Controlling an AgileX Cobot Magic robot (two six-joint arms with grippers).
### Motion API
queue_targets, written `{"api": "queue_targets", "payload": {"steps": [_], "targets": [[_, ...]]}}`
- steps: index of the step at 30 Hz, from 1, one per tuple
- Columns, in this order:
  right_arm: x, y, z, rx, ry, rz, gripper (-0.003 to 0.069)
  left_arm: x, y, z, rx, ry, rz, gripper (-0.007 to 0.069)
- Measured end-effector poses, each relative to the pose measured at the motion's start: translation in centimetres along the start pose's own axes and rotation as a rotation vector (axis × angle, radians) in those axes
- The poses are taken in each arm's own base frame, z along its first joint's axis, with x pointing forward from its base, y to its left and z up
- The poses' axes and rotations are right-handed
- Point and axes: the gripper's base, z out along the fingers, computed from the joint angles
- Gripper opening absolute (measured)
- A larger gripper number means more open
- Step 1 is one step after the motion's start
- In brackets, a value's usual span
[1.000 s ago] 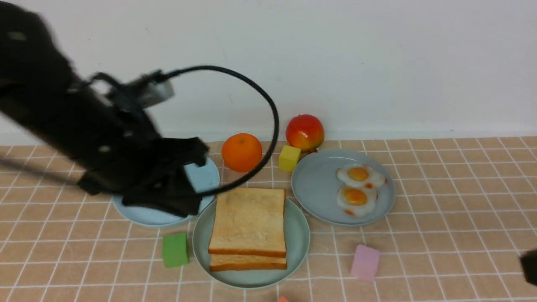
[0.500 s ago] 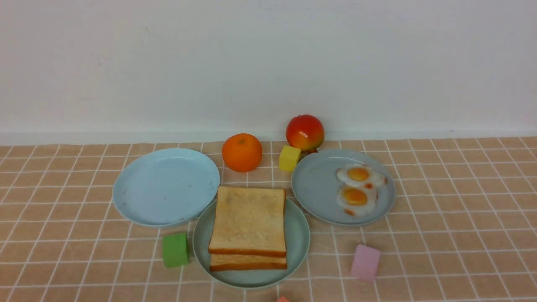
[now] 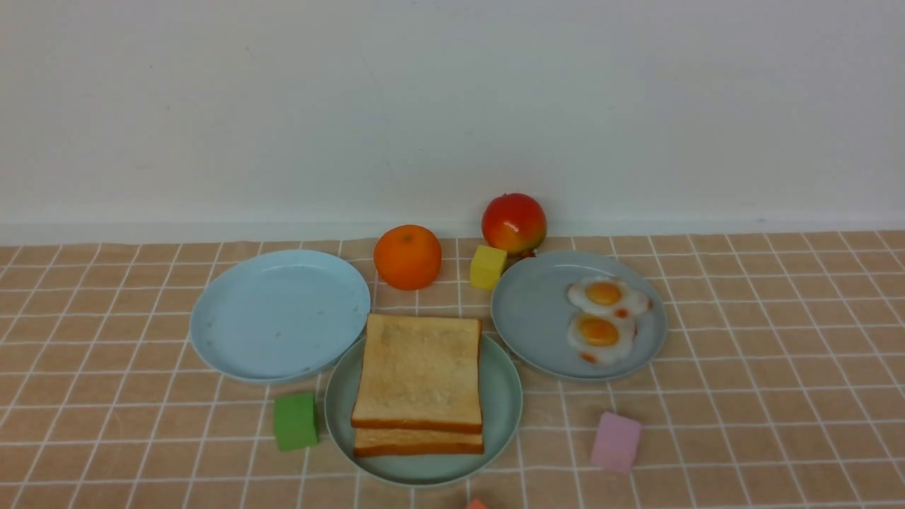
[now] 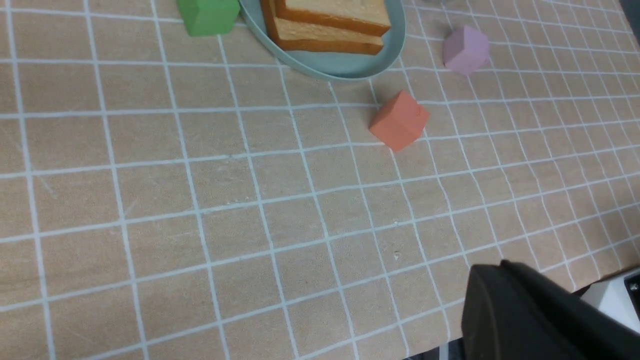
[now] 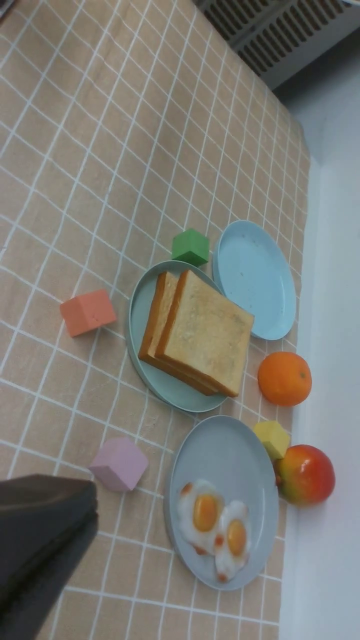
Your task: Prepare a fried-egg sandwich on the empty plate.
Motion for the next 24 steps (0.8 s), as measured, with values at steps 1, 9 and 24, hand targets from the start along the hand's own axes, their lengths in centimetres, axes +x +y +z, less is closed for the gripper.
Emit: {"api": "queue_targets", "payload": {"steps": [1, 9, 24], "targets": [[0.0, 0.0, 0.0, 0.0, 0.0, 0.0, -0.0009, 0.0, 0.0, 0.0, 0.0, 0.0, 0.0, -0.0013], [0.0, 0.0, 0.0, 0.0, 0.001, 0.0, -0.0003, 0.6, 1.4, 0.3, -0.081, -0.11, 0.068, -0.0013], [0.0, 0.0, 0.0, -0.001, 0.004, 0.0, 0.0003, 6.1, 10.6, 8.6, -0.43, -0.506, 0.081, -0.0006]]}}
